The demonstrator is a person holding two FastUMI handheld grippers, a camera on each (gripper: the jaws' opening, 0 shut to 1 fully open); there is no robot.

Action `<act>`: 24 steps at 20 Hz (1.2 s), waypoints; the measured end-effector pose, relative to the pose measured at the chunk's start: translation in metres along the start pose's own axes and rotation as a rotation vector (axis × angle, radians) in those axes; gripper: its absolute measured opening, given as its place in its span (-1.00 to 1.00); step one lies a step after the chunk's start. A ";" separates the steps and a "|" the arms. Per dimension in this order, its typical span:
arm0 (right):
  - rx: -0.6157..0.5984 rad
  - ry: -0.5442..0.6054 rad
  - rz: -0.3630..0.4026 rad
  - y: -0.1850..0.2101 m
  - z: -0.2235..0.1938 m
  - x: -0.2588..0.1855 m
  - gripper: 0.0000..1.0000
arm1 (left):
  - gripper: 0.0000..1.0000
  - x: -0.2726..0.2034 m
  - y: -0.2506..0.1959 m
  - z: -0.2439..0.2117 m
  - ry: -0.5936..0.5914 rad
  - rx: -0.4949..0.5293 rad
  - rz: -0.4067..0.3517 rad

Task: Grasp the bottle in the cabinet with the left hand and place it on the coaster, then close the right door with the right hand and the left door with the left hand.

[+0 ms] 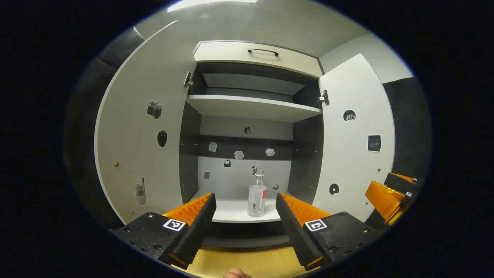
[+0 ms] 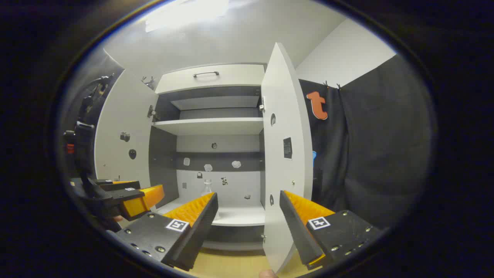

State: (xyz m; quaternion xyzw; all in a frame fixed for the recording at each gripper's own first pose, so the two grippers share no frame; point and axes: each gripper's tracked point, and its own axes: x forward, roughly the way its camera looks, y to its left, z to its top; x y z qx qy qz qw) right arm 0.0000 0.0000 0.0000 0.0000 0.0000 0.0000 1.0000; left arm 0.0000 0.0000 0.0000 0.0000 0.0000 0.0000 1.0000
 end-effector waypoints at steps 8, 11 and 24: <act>-0.005 -0.002 -0.013 -0.006 0.001 0.000 0.89 | 0.93 0.019 -0.009 -0.013 0.033 0.020 -0.008; -0.012 -0.005 -0.027 -0.012 0.002 -0.003 0.89 | 0.93 0.032 -0.013 -0.016 0.035 0.019 -0.019; -0.050 -0.022 -0.236 -0.084 0.014 -0.042 0.93 | 0.93 0.172 -0.028 -0.054 0.037 0.070 0.004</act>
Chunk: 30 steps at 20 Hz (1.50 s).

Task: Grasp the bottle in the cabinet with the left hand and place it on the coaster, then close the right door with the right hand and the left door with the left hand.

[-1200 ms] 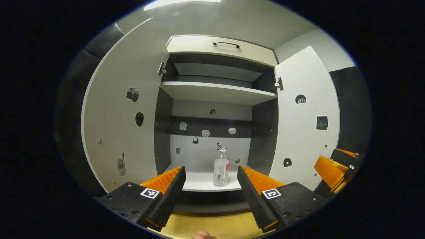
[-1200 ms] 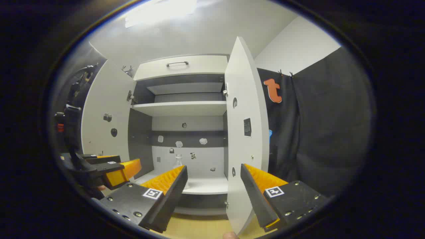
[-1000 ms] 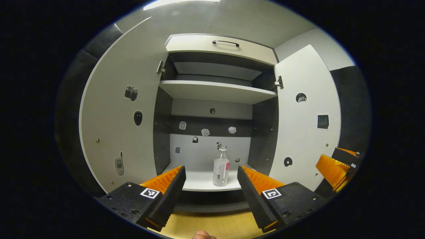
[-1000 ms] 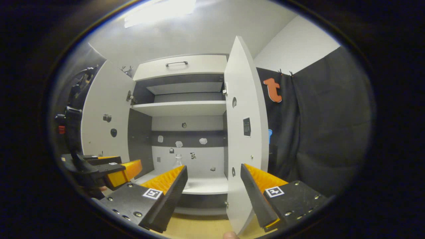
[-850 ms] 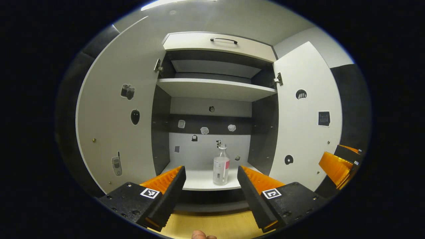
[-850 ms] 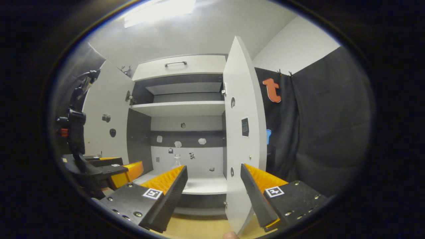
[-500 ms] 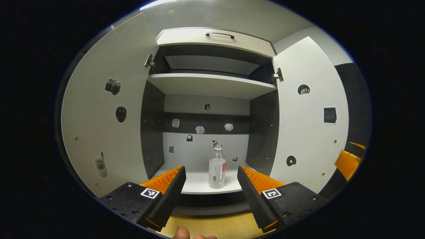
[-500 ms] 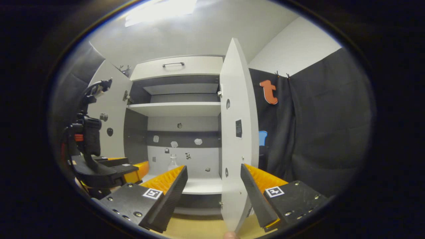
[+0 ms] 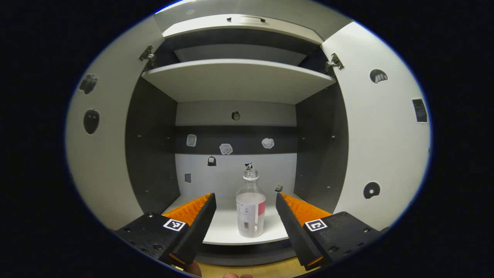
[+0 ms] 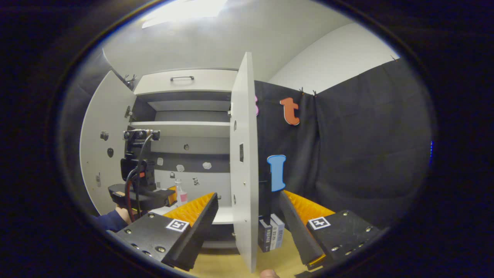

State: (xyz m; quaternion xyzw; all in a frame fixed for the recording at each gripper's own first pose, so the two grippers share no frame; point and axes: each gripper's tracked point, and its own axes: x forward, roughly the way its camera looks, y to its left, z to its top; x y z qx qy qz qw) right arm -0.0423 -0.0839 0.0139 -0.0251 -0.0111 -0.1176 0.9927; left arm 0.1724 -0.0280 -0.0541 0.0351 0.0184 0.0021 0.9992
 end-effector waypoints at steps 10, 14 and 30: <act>-0.033 0.003 -0.127 -0.040 0.000 -0.011 0.89 | 0.94 0.082 0.004 -0.039 0.078 -0.020 0.066; -0.041 0.001 -0.121 -0.040 0.000 -0.013 0.93 | 0.55 0.088 0.006 -0.045 0.096 -0.036 0.069; -0.015 -0.013 0.036 -0.021 0.006 -0.010 0.93 | 0.49 -0.030 0.010 -0.016 0.068 -0.025 -0.018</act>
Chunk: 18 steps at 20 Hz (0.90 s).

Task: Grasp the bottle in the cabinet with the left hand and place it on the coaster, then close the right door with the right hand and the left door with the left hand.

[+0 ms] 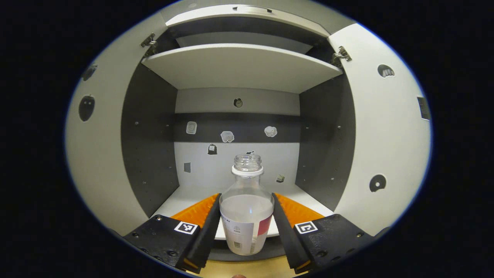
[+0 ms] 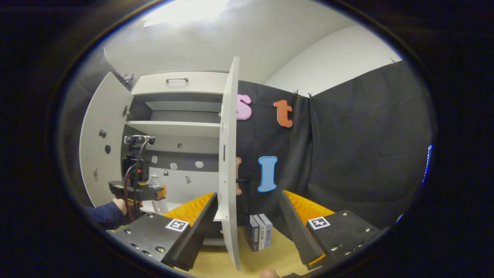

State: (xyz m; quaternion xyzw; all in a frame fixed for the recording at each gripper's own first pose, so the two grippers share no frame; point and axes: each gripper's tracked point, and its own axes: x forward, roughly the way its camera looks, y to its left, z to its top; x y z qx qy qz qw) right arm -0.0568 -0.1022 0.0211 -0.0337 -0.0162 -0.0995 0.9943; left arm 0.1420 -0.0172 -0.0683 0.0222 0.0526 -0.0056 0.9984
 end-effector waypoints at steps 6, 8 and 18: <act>-0.003 -0.018 0.051 0.001 0.003 0.006 0.93 | 0.53 -0.065 0.010 -0.030 -0.048 -0.013 -0.010; -0.005 -0.025 0.062 0.000 0.005 0.009 0.93 | 0.53 -0.083 0.013 -0.044 -0.053 -0.002 -0.007; -0.017 -0.044 0.107 0.001 0.010 0.021 0.89 | 0.54 -0.149 0.000 -0.200 0.244 -0.105 -0.023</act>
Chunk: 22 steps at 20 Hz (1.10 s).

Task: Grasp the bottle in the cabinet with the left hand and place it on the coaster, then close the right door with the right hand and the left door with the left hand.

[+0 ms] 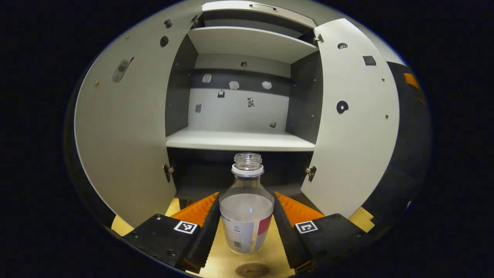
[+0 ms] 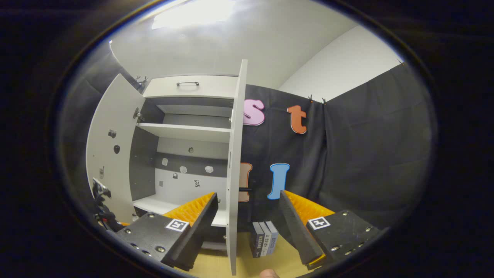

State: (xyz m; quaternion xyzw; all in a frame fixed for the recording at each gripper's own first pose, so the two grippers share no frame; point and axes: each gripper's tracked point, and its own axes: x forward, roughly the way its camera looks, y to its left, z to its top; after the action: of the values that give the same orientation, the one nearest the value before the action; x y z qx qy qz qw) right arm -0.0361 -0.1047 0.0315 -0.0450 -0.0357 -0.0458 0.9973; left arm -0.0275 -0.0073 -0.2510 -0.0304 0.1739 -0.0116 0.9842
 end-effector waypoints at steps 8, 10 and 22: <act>-0.018 0.001 0.007 -0.004 0.001 -0.005 0.93 | 0.55 -0.004 0.014 -0.106 0.222 -0.103 0.031; -0.027 0.002 0.000 -0.008 0.001 -0.007 0.89 | 0.55 -0.005 0.010 -0.123 0.251 -0.118 0.020; -0.062 0.016 -0.020 -0.017 0.001 -0.014 0.89 | 0.58 0.010 -0.001 -0.172 0.276 -0.098 0.038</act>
State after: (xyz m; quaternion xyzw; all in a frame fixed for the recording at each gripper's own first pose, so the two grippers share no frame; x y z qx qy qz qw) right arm -0.0519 -0.1201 0.0333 -0.0750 -0.0266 -0.0572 0.9952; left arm -0.0771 -0.0180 -0.4158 -0.0731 0.3083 0.0117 0.9484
